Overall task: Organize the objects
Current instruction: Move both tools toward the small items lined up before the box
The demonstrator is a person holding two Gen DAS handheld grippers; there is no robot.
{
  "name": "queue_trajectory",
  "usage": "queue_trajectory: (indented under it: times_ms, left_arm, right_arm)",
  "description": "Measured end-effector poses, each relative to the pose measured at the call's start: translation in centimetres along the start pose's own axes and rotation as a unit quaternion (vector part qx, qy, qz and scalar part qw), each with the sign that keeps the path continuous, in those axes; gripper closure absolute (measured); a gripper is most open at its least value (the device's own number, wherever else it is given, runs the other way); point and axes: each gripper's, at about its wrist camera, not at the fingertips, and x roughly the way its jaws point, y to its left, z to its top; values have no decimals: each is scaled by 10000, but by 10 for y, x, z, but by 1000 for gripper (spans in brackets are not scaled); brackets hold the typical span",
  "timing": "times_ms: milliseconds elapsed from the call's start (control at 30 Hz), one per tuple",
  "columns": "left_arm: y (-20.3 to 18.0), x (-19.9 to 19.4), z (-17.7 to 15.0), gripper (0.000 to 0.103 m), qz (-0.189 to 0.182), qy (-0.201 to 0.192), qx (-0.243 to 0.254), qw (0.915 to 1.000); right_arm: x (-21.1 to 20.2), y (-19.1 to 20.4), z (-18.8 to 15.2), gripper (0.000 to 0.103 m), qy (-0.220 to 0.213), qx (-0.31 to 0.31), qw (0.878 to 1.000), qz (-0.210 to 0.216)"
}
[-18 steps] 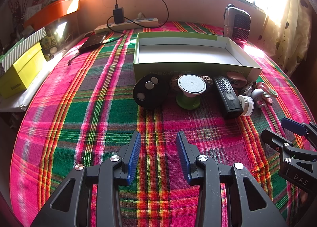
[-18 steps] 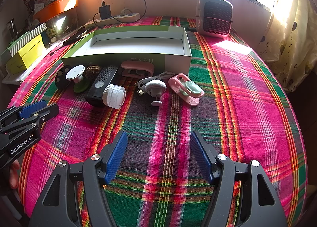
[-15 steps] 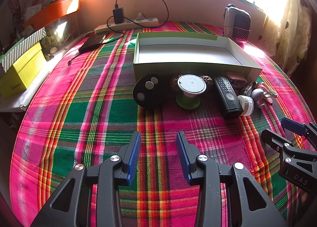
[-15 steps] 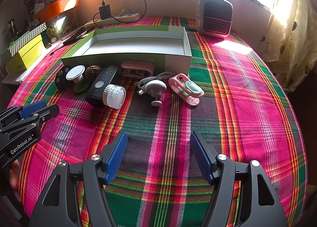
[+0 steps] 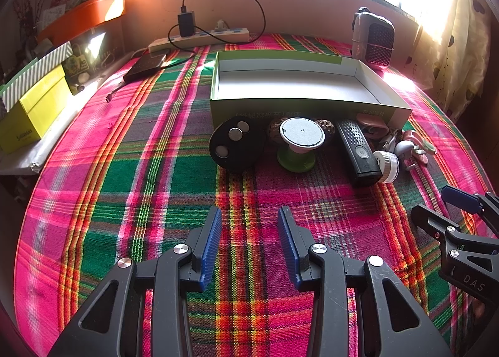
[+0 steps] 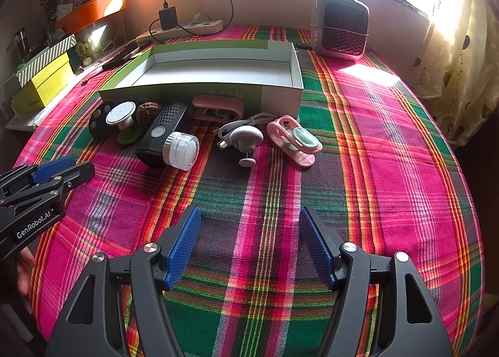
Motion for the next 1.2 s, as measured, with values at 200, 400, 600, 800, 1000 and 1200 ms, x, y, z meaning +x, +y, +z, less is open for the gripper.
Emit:
queue_trajectory:
  times_ms: [200, 400, 600, 800, 1000, 1200]
  left_arm:
    - [1, -3, 3, 68, -62, -2, 101, 9999]
    - [3, 0, 2, 68, -187, 1, 196, 9996]
    - [8, 0, 3, 68, -369, 34, 225, 9991]
    - [24, 2, 9, 68, -530, 23, 24, 9986]
    - [43, 7, 22, 67, -671, -21, -164, 9976]
    - [47, 12, 35, 67, -932, -60, -169, 9955]
  right_arm:
    - [-2, -4, -1, 37, 5, -84, 9999, 98]
    - [-2, -12, 0, 37, 26, -41, 9998, 169]
    - [-1, -24, 2, 37, 52, 16, 9999, 110]
    - [0, -36, 7, 37, 6, 1, 10000, -1]
    - [3, -49, 16, 37, -1, -51, 10000, -78]
    - [11, -57, 24, 37, 10, -83, 10000, -19]
